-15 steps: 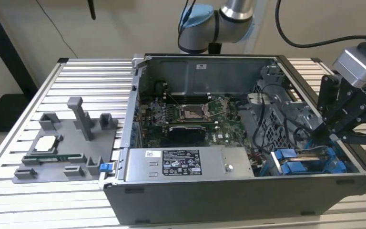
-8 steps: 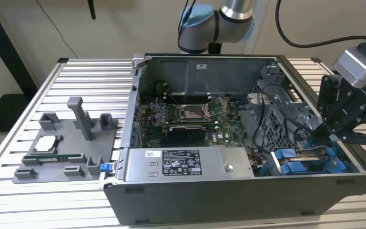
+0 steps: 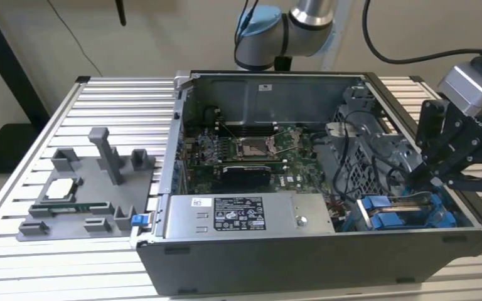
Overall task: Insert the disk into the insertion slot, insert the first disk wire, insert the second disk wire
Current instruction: 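Insert the first disk wire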
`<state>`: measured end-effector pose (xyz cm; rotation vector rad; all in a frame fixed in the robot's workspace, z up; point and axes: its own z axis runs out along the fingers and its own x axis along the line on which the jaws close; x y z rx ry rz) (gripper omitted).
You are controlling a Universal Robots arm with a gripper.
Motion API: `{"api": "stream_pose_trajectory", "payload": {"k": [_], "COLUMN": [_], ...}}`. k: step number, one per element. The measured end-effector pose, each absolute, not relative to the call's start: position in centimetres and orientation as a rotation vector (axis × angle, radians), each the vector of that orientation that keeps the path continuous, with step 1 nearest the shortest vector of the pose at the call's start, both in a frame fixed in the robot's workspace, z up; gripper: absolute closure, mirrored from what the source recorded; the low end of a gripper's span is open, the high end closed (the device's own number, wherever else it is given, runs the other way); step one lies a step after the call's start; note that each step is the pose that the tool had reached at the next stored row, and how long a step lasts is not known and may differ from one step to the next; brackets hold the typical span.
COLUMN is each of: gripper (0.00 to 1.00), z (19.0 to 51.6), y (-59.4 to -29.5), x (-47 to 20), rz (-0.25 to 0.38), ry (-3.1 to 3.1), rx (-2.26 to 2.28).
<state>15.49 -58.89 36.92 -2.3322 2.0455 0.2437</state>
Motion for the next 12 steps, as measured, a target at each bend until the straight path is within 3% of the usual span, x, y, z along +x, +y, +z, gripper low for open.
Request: {"api": "stream_pose_trajectory", "payload": {"k": [12], "gripper": [1.0], "z": [35.3], "y": [-58.9], "x": [17.3], "rz": [0.269], "ry": [2.062], "rx": [-2.332]}}
